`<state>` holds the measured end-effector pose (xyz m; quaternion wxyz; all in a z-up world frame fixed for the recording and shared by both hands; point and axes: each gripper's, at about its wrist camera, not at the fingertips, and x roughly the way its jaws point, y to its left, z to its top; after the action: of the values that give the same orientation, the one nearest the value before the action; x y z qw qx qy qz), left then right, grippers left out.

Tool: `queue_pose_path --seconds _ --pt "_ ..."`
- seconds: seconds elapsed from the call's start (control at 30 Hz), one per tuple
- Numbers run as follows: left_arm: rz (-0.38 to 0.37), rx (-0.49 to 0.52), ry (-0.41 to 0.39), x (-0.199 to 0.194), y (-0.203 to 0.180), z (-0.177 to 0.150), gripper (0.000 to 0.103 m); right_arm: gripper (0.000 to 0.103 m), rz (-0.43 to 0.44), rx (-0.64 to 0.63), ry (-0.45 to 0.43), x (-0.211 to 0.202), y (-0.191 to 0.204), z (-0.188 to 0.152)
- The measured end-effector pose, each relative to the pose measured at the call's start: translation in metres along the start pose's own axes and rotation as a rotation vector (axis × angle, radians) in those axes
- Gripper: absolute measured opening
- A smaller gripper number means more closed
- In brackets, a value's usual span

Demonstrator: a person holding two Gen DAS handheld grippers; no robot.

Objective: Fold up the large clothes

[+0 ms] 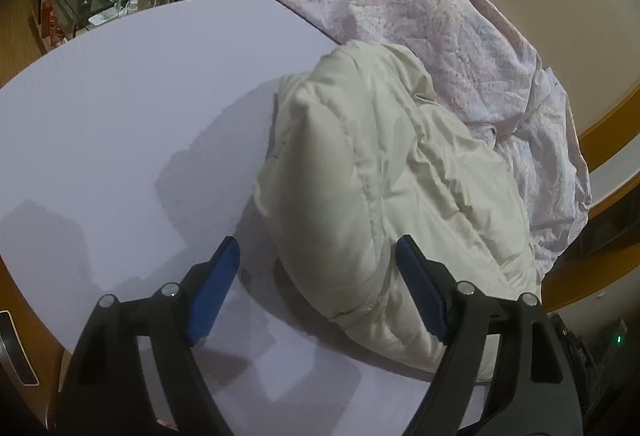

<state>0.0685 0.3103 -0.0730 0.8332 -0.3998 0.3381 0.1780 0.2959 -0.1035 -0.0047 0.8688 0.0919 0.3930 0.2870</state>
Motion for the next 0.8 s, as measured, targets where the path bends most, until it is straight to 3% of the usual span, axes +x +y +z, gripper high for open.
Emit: queue_pose_path --seconds 0.23,0.57,0.8 --pt "0.010 0.017 0.004 0.008 -0.008 0.002 0.080 0.041 -0.014 -0.085 0.023 0.033 0.035 0.000" --pt "-0.038 -0.012 -0.007 0.018 -0.007 0.005 0.080 0.039 -0.125 -0.184 0.098 0.086 0.041 -0.020" --pt "-0.084 -0.056 -0.013 0.023 -0.006 0.009 0.080 0.040 -0.108 -0.159 0.125 0.095 0.035 -0.019"
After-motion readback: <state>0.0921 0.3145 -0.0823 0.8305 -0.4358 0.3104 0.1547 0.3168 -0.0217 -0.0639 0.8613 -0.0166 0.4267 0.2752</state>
